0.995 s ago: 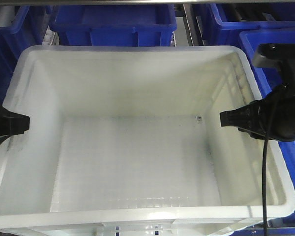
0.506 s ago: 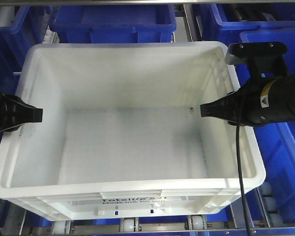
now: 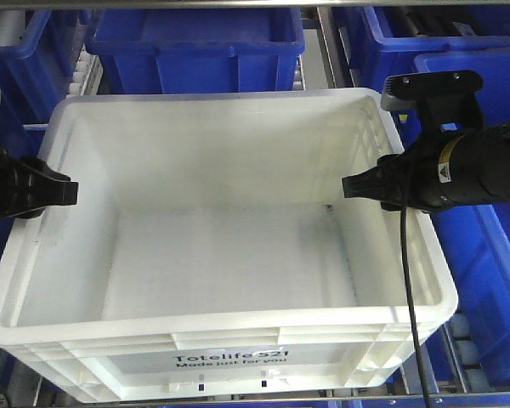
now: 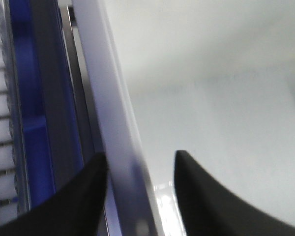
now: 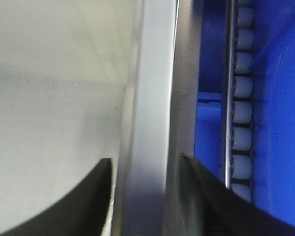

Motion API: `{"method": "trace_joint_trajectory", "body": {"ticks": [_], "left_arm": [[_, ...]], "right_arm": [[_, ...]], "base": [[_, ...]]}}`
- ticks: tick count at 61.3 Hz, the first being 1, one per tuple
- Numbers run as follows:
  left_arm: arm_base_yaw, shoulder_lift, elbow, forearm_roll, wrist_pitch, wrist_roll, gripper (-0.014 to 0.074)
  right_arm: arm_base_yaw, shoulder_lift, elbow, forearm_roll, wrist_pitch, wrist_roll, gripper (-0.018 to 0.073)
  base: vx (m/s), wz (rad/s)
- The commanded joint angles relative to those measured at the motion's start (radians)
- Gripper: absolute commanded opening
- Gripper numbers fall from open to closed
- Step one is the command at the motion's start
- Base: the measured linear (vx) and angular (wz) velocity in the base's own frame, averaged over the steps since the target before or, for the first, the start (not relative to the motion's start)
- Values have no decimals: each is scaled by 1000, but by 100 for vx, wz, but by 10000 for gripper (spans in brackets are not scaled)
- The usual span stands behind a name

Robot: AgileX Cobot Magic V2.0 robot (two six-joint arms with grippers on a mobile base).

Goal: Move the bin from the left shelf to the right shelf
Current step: 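Push the held tote forward onto the target roller rack, then open both grippers and release the tote's side rims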

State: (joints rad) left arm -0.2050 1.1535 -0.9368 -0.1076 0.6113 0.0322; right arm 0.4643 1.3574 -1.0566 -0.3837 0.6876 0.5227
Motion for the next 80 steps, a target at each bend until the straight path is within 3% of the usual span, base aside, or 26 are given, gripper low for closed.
{"method": "trace_joint_trajectory", "body": {"ticks": [1, 8, 20, 35, 43, 54, 62, 80], "left_arm": [[2, -28, -34, -2, -70, 5, 459], [2, -53, -34, -2, -70, 5, 530], [2, -138, -34, -2, -53, 8, 542], [2, -292, -31, -2, 112, 17, 542], [2, -397, -31, -3, 188, 44, 542], [2, -540, -31, -31, 293, 97, 542], [2, -626, -31, -47, 366, 148, 542], [2, -728, -31, -67, 417, 150, 542]], "right_arm": [[-7, -38, -34, -47, -63, -8, 489], [-7, -72, -34, -60, -66, -9, 564], [-7, -189, 18, -58, -107, -29, 574], [-7, -416, 175, -47, -121, -107, 564], [-7, -545, 247, 5, -84, -186, 564], [-7, -710, 283, 174, 36, -387, 564], [-7, -805, 283, 241, 110, -487, 564], [-7, -902, 283, 247, 194, -490, 564]], "base": [[0, 0], [0, 0], [0, 0], [0, 0], [0, 0], [0, 0], [0, 0], [0, 0]]}}
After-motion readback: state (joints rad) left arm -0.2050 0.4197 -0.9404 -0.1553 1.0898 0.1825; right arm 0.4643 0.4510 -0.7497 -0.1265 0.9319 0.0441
